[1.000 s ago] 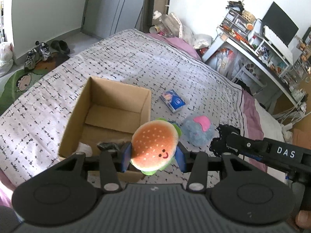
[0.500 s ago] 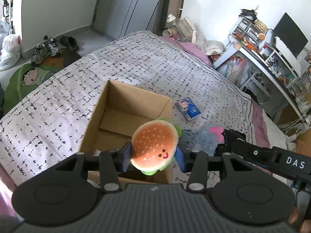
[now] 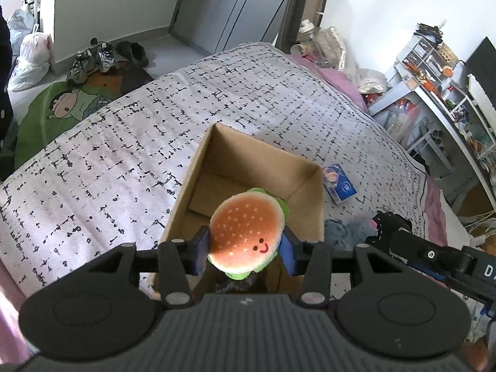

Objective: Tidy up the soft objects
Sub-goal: 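Carry the burger plush and black beaded item over the box with both tools, then open both tools to drop the burger plush and beaded item into the box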

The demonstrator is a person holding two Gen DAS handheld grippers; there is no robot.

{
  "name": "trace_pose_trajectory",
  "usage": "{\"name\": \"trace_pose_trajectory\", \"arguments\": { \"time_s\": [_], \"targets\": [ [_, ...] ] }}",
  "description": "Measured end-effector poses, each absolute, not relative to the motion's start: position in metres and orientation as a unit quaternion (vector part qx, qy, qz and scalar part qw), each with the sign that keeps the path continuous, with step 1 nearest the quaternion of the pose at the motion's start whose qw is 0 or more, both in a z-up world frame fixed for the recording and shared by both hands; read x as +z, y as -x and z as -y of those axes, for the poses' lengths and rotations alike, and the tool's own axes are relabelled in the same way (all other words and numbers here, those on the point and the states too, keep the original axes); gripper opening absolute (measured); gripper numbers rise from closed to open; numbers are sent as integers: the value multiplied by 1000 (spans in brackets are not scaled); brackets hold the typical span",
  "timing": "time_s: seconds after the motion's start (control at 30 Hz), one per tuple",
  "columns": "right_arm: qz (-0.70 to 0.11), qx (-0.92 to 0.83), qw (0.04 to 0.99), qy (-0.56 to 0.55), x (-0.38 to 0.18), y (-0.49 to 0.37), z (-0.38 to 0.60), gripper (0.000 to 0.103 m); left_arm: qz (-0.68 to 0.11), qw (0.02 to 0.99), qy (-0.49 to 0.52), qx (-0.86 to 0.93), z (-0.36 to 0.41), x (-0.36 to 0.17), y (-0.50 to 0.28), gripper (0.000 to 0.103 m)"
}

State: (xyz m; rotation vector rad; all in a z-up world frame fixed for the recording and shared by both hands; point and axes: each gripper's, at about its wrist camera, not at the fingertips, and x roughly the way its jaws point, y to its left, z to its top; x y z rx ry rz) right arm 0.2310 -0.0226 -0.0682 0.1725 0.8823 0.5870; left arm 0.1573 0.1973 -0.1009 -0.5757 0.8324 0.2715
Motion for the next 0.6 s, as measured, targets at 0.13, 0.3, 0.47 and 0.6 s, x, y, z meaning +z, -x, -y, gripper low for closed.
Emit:
{"name": "trace_pose_trajectory", "arguments": {
  "time_s": [0.13,0.3,0.47,0.6],
  "targets": [
    [-426,281,856,-78,-74,-237,12,28,-403,861,278,135,-203,-112,-166,47],
    [-433,282,853,-74,-81,-245,2,29,-414,854,281,143,-209,-128,-174,47],
    [-439,283,850,-69,-87,-251,-7,29,-420,849,282,152,-216,-142,-179,47],
    [-445,285,847,-66,-92,-255,-15,29,-417,856,267,152,-215,-146,-181,49]
  ]
}}
